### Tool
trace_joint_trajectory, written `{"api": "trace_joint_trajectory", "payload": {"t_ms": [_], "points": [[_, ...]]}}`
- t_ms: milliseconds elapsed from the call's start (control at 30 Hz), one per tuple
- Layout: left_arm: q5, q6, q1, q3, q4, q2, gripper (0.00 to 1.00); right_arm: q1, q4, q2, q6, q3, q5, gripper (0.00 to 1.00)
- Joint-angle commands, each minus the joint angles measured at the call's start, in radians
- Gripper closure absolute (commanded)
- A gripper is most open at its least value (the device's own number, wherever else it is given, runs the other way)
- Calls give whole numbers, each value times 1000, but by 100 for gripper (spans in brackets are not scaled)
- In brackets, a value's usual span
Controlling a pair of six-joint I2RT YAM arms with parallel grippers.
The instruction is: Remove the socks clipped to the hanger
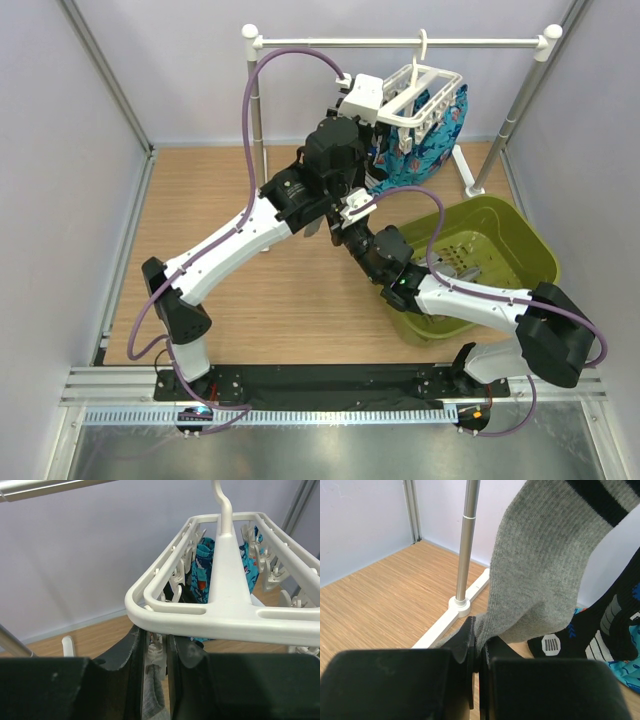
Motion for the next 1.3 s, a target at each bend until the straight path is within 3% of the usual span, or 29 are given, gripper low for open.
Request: {"api": "trace_joint_trajectory", "payload": {"t_ms": [0,300,533,833,933,1067,1200,1267], "points": [[-4,-11,-1,23,28,-13,99,10,53,-45,7,5,3,99],[15,-43,-1,54,-20,-19,100,10,14,-48,16,8,14,99],[22,-72,-1,54,-48,-29,100,10,-5,-111,63,-96,46,99],[35,-83,-1,54,-55,-36,100,10,-305,-305,145,-58,138,99],[47,-83,-1,51,-60,-48,100,9,-588,-364,207,70,237,99],[74,-105,-1,35,-61,-75,99,-4,-1166,-349,394,270,461,99],[108,-146,-1,2,-65,-101,98,-43,-1475,-370,609,391,563,99],[133,-161,-1,-15,-66,-121,89,-76,-1598,-396,690,419,575,99]]}}
